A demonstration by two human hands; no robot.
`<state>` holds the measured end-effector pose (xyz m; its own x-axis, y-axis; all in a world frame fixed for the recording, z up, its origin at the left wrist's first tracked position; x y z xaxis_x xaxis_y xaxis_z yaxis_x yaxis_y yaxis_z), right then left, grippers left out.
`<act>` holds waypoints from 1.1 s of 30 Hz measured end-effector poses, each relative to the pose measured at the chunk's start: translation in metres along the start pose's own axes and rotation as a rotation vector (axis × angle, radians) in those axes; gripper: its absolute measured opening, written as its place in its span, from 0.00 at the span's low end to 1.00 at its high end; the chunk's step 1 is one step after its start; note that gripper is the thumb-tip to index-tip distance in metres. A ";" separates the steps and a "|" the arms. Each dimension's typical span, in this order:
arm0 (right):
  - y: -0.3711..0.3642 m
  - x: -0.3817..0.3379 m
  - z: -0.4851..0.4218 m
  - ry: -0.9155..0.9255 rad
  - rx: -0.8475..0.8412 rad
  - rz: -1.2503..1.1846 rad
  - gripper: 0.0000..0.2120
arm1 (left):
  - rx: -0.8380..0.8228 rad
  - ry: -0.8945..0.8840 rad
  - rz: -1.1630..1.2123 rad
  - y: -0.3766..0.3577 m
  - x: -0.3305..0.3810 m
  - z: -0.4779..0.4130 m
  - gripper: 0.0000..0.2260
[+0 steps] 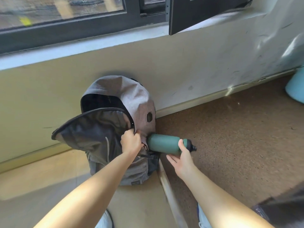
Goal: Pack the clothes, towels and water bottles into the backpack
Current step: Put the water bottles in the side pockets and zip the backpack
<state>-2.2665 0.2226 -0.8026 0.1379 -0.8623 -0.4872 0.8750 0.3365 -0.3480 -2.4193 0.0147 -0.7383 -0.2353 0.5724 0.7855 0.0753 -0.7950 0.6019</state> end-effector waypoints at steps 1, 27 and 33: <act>0.000 -0.011 0.002 0.093 0.041 0.054 0.24 | -0.002 -0.032 -0.034 -0.002 0.000 0.000 0.15; 0.012 -0.007 -0.031 -0.062 0.067 0.015 0.30 | -0.045 -0.106 -0.022 -0.010 0.020 0.012 0.20; -0.035 -0.072 0.001 0.621 0.072 0.586 0.25 | -0.072 -0.142 -0.015 -0.010 0.028 0.020 0.19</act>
<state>-2.3062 0.2724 -0.7548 0.3165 -0.1864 -0.9301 0.7721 0.6203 0.1385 -2.4075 0.0424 -0.7193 -0.0958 0.6031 0.7919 0.0015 -0.7955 0.6060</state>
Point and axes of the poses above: each hand's wrist, its own z-axis away from the middle knuckle, its own y-axis out of the back of the hand, x = y × z, the point moved 10 cm from there along -z, towards the middle knuckle, and after that the axes turned 7 degrees about x, right-handed, at the moved point
